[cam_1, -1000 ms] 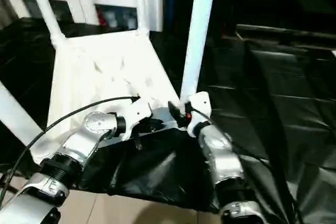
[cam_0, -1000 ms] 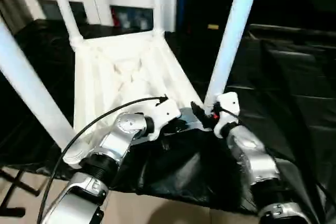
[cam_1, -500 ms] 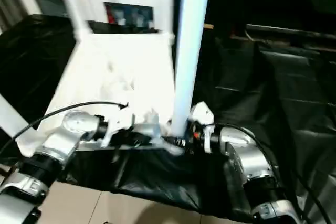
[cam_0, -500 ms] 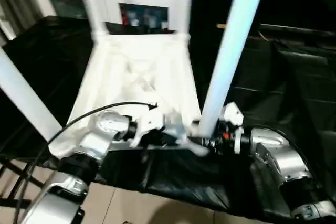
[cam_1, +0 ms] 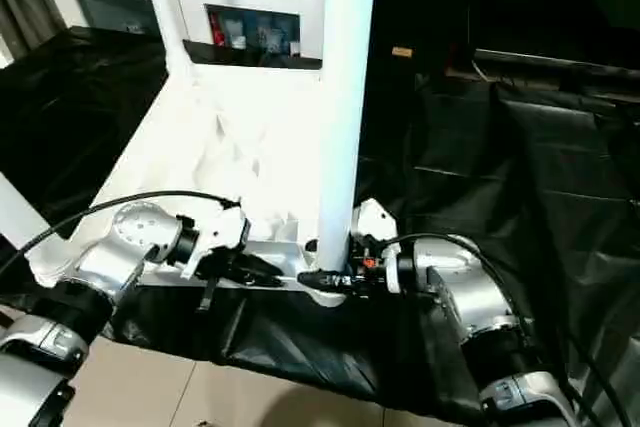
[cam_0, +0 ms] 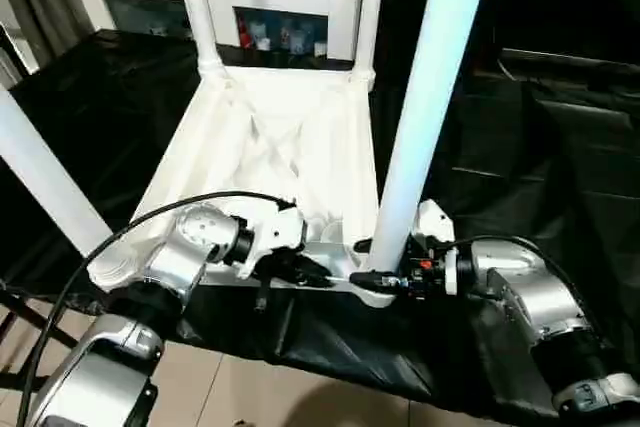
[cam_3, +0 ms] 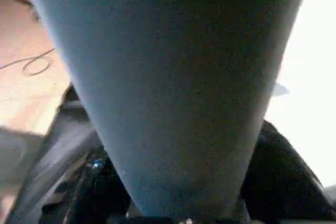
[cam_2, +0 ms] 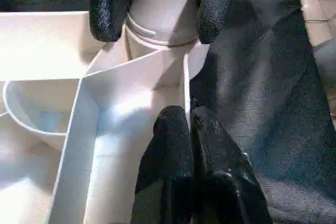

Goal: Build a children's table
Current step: Rotate leg to tighten

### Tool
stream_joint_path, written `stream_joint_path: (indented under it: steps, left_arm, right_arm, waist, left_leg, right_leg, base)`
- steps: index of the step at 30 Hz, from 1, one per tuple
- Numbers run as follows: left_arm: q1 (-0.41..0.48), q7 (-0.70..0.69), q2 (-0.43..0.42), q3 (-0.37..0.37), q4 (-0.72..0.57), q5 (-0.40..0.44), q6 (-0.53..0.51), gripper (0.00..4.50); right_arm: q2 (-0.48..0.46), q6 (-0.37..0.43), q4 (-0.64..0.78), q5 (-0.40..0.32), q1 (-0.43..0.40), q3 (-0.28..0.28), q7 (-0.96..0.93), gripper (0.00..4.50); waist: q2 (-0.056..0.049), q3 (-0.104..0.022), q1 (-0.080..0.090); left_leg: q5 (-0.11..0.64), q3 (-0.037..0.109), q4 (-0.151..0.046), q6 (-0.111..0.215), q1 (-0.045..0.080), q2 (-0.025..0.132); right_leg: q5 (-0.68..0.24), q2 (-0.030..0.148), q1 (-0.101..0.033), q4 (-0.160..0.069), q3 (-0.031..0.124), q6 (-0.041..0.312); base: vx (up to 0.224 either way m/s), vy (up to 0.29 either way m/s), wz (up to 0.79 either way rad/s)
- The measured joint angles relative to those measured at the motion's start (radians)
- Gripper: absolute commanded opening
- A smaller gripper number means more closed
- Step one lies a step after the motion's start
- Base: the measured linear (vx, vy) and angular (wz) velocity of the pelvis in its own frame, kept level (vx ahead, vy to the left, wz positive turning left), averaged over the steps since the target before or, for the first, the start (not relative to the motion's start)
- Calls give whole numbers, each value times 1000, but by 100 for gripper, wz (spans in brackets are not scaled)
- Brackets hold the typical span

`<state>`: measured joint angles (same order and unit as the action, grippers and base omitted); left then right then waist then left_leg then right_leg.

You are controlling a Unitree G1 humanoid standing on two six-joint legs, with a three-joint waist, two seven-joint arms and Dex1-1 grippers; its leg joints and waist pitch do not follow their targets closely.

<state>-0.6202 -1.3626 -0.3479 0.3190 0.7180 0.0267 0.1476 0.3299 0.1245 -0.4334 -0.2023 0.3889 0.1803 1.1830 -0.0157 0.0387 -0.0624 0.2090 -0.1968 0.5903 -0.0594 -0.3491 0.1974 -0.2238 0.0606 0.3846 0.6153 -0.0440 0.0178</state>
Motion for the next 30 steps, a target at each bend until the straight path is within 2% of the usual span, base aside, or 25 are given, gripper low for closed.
stream_joint_path:
  steps: [4,5,8,12,15,17,18,19,20,22,25,27,30]
  left_arm:
    - [3,105,25,-18,-4,19,-33,0]
    - [7,168,46,-32,-11,30,-56,0]
    - [22,253,72,-40,-38,46,-94,0]
    - [66,393,140,-50,-111,65,-170,0]
    - [81,430,160,-46,-139,76,-190,0]
    - [90,434,160,-46,-147,81,-184,0]
    - [92,434,159,-46,-147,81,-179,0]
    - [93,434,159,-45,-147,84,-170,0]
    - [94,434,157,-44,-147,85,-163,0]
    - [95,429,152,-40,-147,84,-149,0]
    - [104,425,148,-35,-164,82,-141,0]
    - [109,422,141,-29,-178,82,-141,0]
    - [114,415,136,-28,-187,82,-135,0]
  right_arm:
    - [-52,-2,4,7,-15,-40,-167,226]
    - [-87,-22,2,25,-29,-70,-274,222]
    - [-126,-45,-1,55,-37,-98,-427,207]
    - [-236,-44,13,108,-58,-147,-683,199]
    - [-267,-40,30,124,-67,-154,-774,198]
    - [-279,-41,42,133,-78,-152,-800,198]
    - [-279,-45,47,134,-78,-150,-800,233]
    - [-278,-51,47,134,-80,-150,-796,233]
    - [-276,-59,47,134,-82,-150,-792,268]
    - [-259,-59,38,119,-83,-152,-766,270]
    - [-216,-49,44,92,-93,-152,-688,307]
    - [-156,-37,85,79,-119,-143,-602,315]
    - [-71,-11,138,42,-152,-141,-488,320]
  waist:
    - [1,0,7]
    - [2,-1,12]
    - [3,0,33]
    - [3,-1,44]
    - [1,-3,45]
    - [-1,-4,45]
    - [-2,-5,46]
    - [-2,-5,47]
    - [-2,-5,47]
    - [-4,-5,47]
    - [-6,-4,45]
    - [-6,-4,34]
    - [-6,-3,29]
  left_leg:
    - [3,0,0,-5,1,0]
    - [2,0,1,-6,1,0]
    - [1,0,0,-8,1,-1]
    - [1,0,-1,-8,2,-1]
    - [1,0,-3,-8,2,-1]
    - [1,1,-4,-8,2,-1]
    - [1,1,-4,-8,2,-1]
    - [1,1,-4,-8,1,-1]
    - [1,1,-4,-8,1,-1]
    - [1,1,-5,-8,1,-2]
    - [1,0,-6,-8,0,-2]
    - [1,1,-7,-7,-1,-2]
    - [-1,0,-8,-2,-1,-2]
  right_leg:
    - [2,0,-2,0,1,0]
    - [2,0,-2,0,1,0]
    - [3,0,-3,-2,2,-1]
    - [4,0,-2,-3,2,-1]
    - [3,0,-2,-4,3,-1]
    - [3,0,-2,-5,2,-2]
    - [3,0,-2,-5,2,-2]
    - [3,0,-2,-5,2,-2]
    - [3,0,-2,-5,2,-2]
    - [3,0,-2,-5,2,-2]
    - [2,0,-1,-5,2,-3]
    - [1,0,-1,-6,2,-4]
    - [0,0,0,-6,1,-4]
  base:
    - [0,0,0]
    - [0,0,0]
    - [0,0,0]
    - [0,0,0]
    - [0,0,0]
    - [0,0,0]
    - [0,0,0]
    - [0,0,0]
    - [0,0,0]
    - [0,0,0]
    - [0,0,0]
    - [0,0,0]
    - [0,0,0]
